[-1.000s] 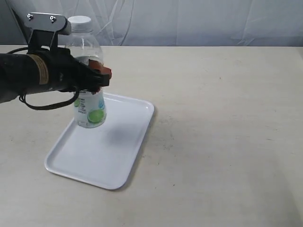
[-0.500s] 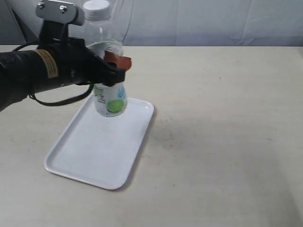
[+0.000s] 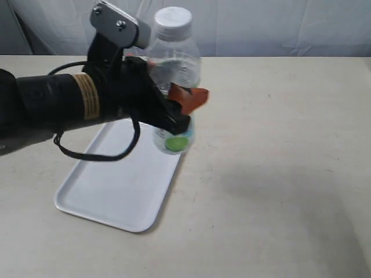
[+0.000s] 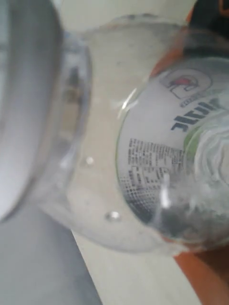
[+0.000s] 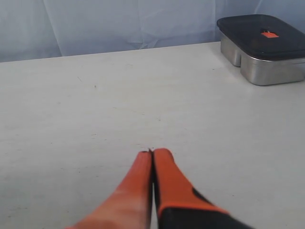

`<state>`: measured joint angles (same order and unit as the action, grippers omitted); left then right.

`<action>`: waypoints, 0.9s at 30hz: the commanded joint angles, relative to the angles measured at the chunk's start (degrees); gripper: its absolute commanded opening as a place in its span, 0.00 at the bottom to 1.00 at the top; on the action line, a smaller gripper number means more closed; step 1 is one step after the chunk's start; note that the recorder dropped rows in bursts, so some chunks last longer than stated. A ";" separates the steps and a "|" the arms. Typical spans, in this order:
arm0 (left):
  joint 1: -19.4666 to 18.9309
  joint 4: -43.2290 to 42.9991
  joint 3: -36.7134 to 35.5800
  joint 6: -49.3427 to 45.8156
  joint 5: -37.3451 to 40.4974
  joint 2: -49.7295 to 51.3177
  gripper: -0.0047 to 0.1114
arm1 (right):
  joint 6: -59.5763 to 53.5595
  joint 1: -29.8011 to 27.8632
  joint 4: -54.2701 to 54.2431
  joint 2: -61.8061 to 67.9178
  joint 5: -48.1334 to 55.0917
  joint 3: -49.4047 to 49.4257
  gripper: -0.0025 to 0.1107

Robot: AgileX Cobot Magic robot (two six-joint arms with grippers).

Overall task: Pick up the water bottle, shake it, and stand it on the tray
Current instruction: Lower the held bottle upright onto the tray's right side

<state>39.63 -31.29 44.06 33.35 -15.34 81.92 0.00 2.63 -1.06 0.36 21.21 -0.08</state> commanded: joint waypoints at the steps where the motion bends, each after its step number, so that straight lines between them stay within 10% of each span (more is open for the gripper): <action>1: -5.15 9.98 0.54 -2.31 -0.47 -0.55 0.04 | 0.00 -0.33 0.32 -0.36 -0.86 0.08 0.05; 14: -4.06 1.64 -4.05 -7.16 -10.04 -0.55 0.04 | 0.00 -0.33 0.32 -0.36 -0.86 0.08 0.05; 27: -4.06 21.46 -13.63 -26.16 -25.29 -0.03 0.04 | 0.00 -0.33 0.32 -0.36 -0.86 0.08 0.05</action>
<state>35.48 -12.68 31.31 9.40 -34.16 81.92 0.00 2.63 -1.06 0.36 21.21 -0.08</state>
